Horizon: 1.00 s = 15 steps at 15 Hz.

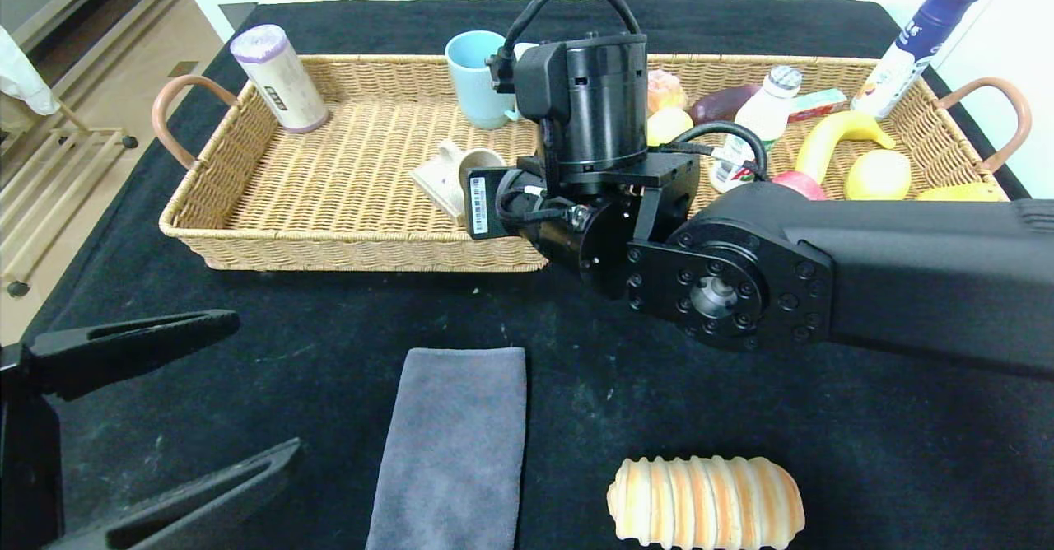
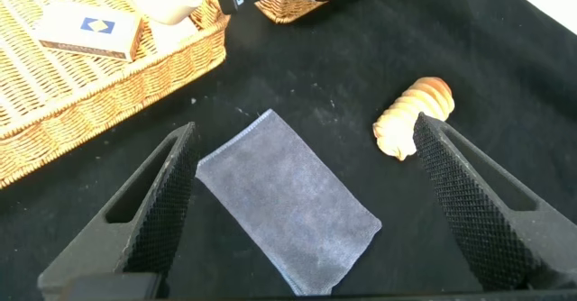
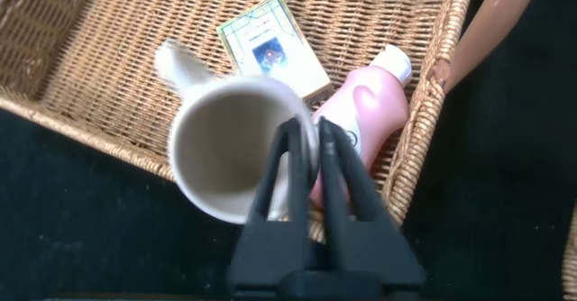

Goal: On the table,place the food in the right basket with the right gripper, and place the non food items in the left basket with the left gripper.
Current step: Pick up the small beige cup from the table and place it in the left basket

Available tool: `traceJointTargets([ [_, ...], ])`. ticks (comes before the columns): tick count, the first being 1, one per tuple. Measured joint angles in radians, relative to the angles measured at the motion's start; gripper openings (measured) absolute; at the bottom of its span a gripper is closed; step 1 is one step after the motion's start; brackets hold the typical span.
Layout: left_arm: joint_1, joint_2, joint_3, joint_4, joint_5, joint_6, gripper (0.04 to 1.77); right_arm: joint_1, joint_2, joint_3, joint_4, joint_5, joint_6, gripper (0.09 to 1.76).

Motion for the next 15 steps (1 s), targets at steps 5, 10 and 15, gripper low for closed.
traceJointTargets([
  [5,0.0,0.0,0.001,0.0,0.0,0.002,1.72,0.0,-0.004,0.0,0.0,-0.004,-0.005,0.91],
  [10,0.0,-0.001,0.001,0.0,0.0,0.002,1.72,0.002,-0.009,0.002,0.002,-0.005,-0.019,1.29],
  [15,0.0,-0.001,0.001,0.0,0.0,0.002,1.72,0.011,-0.039,0.023,0.011,-0.017,-0.043,1.49],
])
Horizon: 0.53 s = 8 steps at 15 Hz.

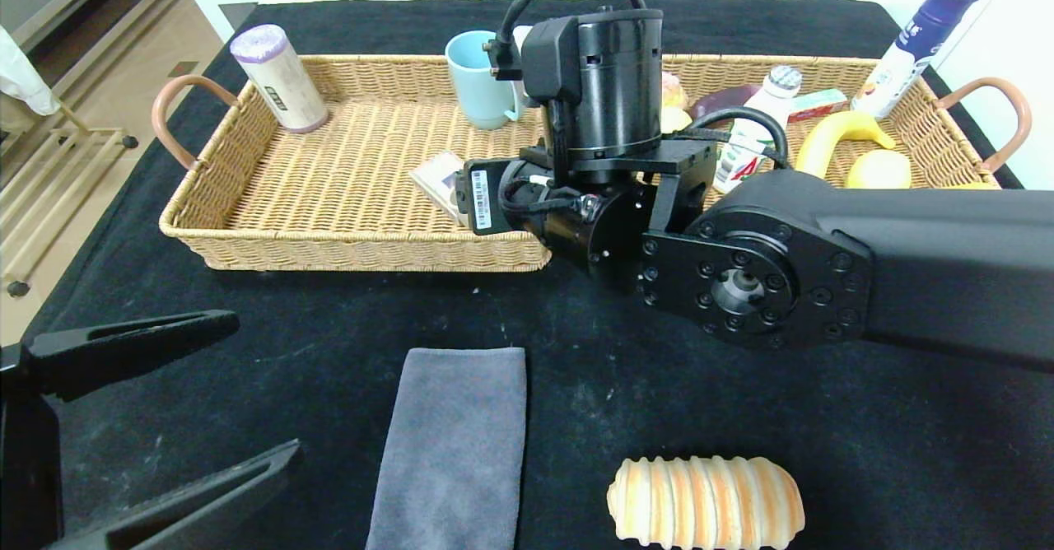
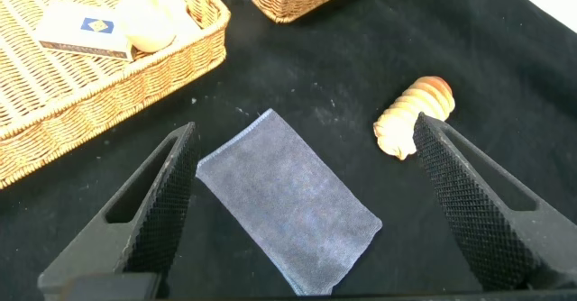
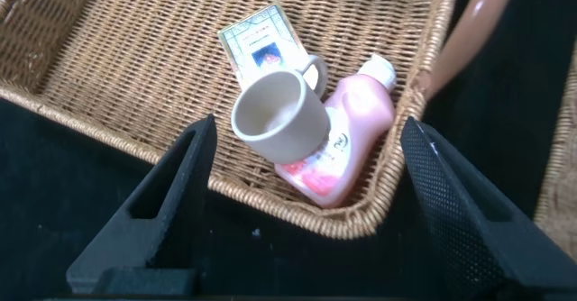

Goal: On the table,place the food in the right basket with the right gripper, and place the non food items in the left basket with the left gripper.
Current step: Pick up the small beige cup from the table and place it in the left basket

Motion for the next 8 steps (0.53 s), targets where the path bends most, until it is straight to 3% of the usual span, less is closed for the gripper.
traceJointTargets([
  [2,0.0,0.001,0.001,0.0,0.0,0.0,1.72,0.011,-0.039,0.04,0.024,-0.019,-0.008,1.54],
  [5,0.0,0.004,0.003,0.002,0.0,0.0,1.72,0.029,-0.133,0.121,0.165,-0.028,0.008,1.59],
  [8,0.0,0.011,0.005,0.003,0.0,0.0,1.72,0.042,-0.233,0.172,0.376,-0.084,0.164,1.63],
])
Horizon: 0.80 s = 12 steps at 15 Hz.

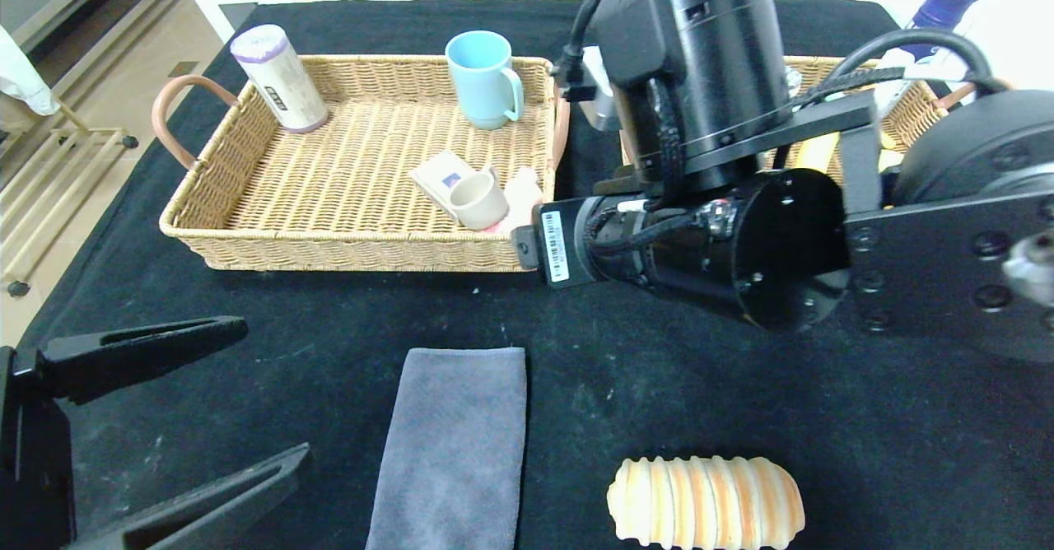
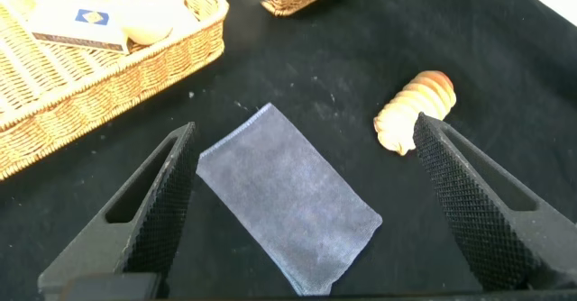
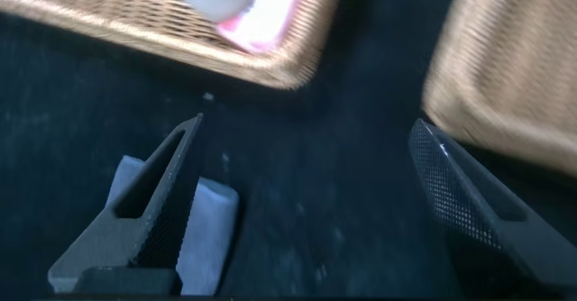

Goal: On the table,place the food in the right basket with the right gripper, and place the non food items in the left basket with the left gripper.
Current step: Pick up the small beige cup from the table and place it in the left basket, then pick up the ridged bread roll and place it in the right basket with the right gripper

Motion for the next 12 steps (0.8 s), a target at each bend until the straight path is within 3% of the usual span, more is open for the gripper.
traceJointTargets([
  [6,0.0,0.011,0.006,0.007,-0.001,0.001,1.72,0.015,-0.157,0.013,0.434,-0.035,0.484,1.67],
  [12,-0.001,0.04,0.024,-0.001,-0.001,0.011,1.72,0.008,-0.255,0.028,0.75,0.136,0.934,1.69],
])
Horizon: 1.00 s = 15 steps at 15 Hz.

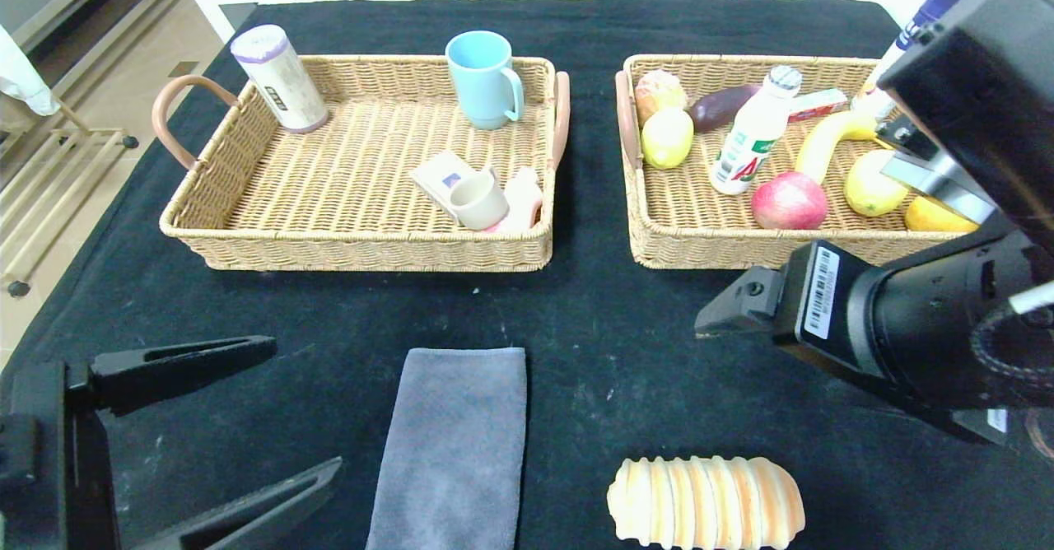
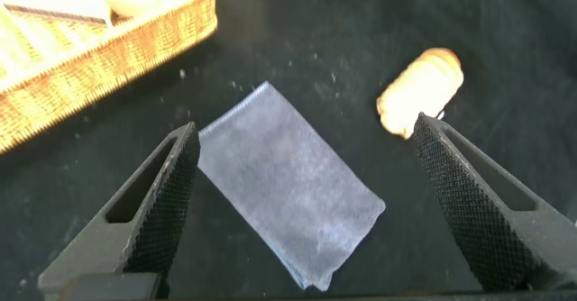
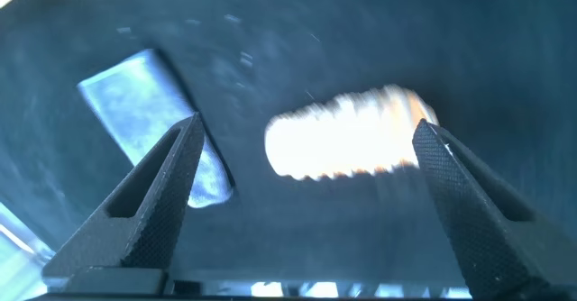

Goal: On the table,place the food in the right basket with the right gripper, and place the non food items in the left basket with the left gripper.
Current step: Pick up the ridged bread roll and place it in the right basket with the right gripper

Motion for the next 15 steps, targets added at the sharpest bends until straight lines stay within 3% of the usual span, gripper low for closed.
traceJointTargets([
  [3,-0.001,0.017,0.009,-0.001,0.001,0.01,1.72,0.0,0.018,0.004,0.102,0.055,0.168,1.7],
  [7,-0.001,0.023,0.011,-0.003,0.001,0.011,1.72,-0.033,0.069,0.008,0.106,0.136,0.187,1.7],
  [15,-0.001,0.016,0.01,-0.007,0.001,0.017,1.72,-0.019,0.158,0.076,0.031,0.16,0.212,1.7],
])
